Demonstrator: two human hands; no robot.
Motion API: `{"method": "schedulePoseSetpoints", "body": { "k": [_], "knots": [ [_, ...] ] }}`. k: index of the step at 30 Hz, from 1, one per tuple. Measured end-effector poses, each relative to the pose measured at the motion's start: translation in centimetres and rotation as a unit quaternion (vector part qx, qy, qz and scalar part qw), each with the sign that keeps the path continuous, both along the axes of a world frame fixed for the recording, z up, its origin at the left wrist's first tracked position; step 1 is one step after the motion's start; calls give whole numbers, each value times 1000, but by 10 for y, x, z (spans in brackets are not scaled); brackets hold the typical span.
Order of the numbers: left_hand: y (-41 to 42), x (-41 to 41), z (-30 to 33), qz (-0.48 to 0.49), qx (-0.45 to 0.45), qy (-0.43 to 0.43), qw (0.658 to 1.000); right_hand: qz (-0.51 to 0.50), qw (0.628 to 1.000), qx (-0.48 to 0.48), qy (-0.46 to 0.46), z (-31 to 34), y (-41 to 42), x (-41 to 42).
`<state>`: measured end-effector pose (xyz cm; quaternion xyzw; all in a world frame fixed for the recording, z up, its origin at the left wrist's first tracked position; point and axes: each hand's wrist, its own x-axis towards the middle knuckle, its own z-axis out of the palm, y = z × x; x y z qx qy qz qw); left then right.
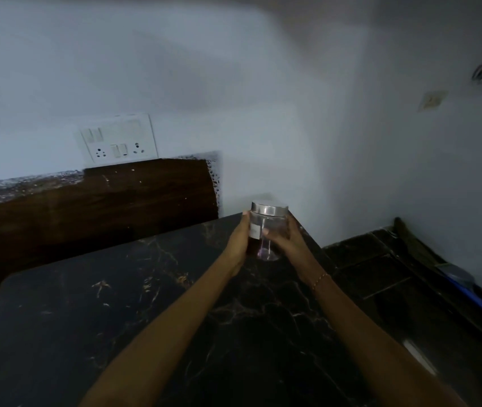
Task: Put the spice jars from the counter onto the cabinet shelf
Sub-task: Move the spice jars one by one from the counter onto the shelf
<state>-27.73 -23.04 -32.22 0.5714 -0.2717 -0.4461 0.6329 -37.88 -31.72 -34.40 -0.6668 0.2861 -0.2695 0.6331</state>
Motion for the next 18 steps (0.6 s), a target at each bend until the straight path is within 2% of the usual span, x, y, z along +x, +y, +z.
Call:
{"method": "schedulePoseSetpoints", "body": {
  "k": [4,11,14,18],
  "knots": [
    [13,21,3,3,-20,-62,998,-3,1000,13,-16,6,-1,7],
    [29,44,26,-95,-81,75,989,72,995,57,-45,34,-5,18],
    [32,47,33,-62,-98,69,991,66,998,-8,-10,44,-9,22],
    [33,45,47,-21,-108,14,994,65,994,-81,17,56,-7,24]
  ]
}}
